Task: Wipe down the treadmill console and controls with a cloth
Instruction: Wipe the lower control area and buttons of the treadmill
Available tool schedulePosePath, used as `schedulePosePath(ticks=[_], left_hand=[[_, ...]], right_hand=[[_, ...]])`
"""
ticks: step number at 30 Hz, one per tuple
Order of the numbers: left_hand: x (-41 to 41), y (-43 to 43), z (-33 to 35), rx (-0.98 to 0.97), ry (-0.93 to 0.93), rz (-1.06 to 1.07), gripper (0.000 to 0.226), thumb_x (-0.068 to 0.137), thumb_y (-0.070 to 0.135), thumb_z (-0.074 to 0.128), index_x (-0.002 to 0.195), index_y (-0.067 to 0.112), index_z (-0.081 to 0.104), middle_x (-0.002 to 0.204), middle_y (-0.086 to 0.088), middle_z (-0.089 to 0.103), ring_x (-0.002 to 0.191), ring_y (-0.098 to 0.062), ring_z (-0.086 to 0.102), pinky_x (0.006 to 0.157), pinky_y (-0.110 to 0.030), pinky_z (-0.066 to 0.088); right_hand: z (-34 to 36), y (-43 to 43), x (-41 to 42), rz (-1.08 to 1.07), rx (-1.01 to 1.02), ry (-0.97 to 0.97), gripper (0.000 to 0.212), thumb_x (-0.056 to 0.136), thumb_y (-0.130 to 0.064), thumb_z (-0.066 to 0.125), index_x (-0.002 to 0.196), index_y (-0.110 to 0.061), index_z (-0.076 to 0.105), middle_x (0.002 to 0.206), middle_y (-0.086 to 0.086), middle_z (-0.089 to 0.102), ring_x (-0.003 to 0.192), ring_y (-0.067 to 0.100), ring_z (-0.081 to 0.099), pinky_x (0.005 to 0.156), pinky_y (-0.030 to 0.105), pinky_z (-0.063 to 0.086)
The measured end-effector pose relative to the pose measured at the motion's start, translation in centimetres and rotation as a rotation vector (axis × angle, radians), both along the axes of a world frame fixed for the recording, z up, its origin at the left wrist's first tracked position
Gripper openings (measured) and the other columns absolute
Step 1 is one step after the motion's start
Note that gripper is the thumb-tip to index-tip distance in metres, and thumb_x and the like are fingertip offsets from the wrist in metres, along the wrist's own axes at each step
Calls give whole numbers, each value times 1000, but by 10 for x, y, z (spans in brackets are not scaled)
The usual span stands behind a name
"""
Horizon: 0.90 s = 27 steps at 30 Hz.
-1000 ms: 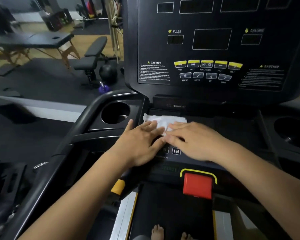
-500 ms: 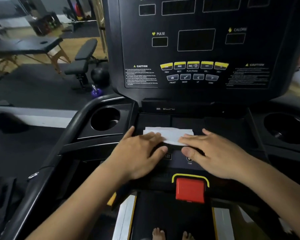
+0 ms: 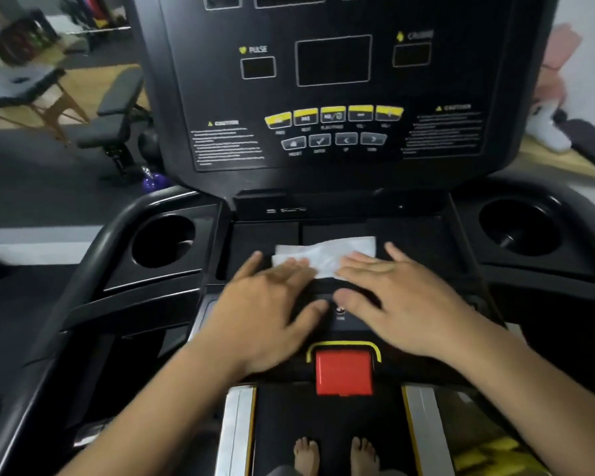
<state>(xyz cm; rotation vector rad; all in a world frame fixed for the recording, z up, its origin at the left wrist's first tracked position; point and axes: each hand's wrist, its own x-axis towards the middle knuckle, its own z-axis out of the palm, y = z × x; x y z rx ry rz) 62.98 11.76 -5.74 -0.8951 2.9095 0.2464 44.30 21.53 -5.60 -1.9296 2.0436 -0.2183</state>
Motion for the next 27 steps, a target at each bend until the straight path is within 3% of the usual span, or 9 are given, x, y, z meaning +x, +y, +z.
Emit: schedulePosePath(ticks=[5,8,11,15,17,20,23,27], left_hand=[[-27,12,3,4,-21,-62,89,83,72,8,154,24,30,161,3,28,149,-10,21,124,-36,8],[-81,32,-5,61,74,-188,85,87,67,20,151,14,35,159,-8,33,149,-21,23,124,-35,7],[-109,45,-9,56,76,-240,73,96,57,35,151,11,33,159,-10,33,149,-22,23,124,-41,5],[-78,31,-5,27,85,-200,77,87,62,23,147,17,42,153,-5,44,145,-14,34,124,-43,9],[-63,20,-2,20,28,-195,82,84,65,15,151,23,35,158,2,37,147,-8,28,124,-41,6],[-62,20,3,15,-10,-210,85,84,67,11,154,23,29,161,2,31,148,-8,23,125,-39,5],[-88,30,1,19,7,-229,80,89,63,16,152,17,33,160,-4,32,149,-14,24,125,-40,6],[-135,23,-7,72,-38,-236,68,100,53,23,157,18,14,166,-3,12,152,-13,5,124,-46,-1]], right_hand=[[0,19,-21,-57,7,39,74,87,-72,8,147,-38,35,155,-24,26,139,-14,11,121,34,-7],[0,47,-57,-160,22,85,91,77,-82,-3,144,-39,40,153,-23,30,135,-18,12,121,34,-6],[2,57,-66,-194,57,155,104,72,-83,-16,144,-35,43,154,-17,33,139,-12,19,121,36,-8],[4,35,-45,-162,52,242,107,74,-78,-19,145,-27,42,156,-11,31,145,-1,18,121,42,-8],[4,35,-39,-152,73,259,102,77,-75,-16,149,-24,35,159,-9,25,146,0,13,121,42,-9],[12,51,-37,-159,81,256,96,80,-73,-10,149,-24,34,156,-9,34,143,2,25,121,42,-7],[18,53,-46,-173,111,298,97,80,-72,-13,148,-25,37,154,-10,38,141,2,30,121,45,-7],[15,29,-67,-194,121,307,82,88,-61,-5,146,-23,39,156,-7,34,145,5,22,121,47,-5]])
